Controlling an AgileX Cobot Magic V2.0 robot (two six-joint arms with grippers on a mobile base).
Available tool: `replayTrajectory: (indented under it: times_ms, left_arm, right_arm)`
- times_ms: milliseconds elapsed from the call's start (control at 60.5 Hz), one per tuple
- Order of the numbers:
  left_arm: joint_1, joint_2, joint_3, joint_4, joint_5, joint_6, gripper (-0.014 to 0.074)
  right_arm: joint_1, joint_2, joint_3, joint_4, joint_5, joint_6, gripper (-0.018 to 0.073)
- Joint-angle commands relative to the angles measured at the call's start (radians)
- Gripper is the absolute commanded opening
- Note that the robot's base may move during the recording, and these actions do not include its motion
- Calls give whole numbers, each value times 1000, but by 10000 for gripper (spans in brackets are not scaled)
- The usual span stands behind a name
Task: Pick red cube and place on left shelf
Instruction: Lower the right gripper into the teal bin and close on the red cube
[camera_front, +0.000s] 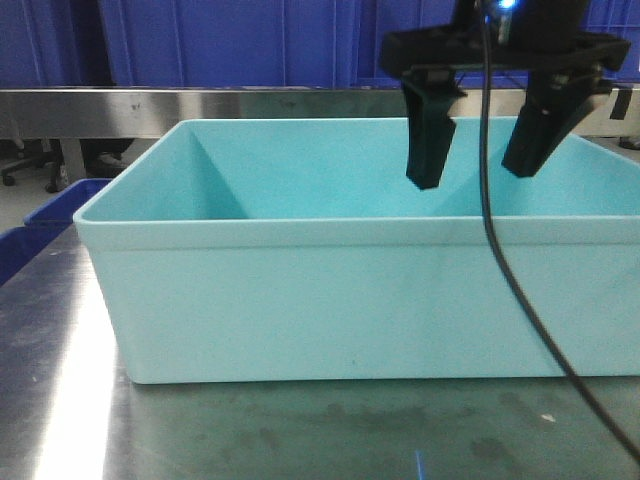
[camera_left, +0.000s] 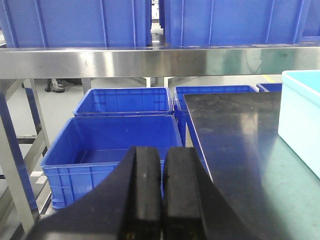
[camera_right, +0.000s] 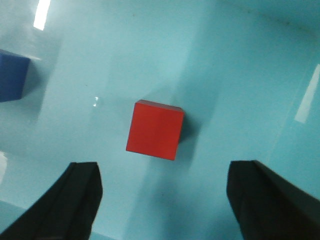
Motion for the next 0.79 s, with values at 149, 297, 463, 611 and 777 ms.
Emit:
replayTrajectory:
  times_ms: [149,297,463,611,777]
  left_arm:
    - [-4,-15,23,-4,-88,-1,102]
    - [-4,-15,23,-4,-88,-1,102]
    - [-4,-15,23,-4,-88,-1,102]
    - [-4,-15,23,-4,-88,-1,102]
    - [-4,-15,23,-4,-88,-1,102]
  right_arm:
    - [-3,37,-35,-2,-41,-2,624]
    - [-1,88,-35,-2,-61,-2,624]
    - [0,134,-35,-2,-96,-2,622]
    - [0,160,-35,-2,-117,-2,576]
    - [0,161,-35,-2,-127,-2,358]
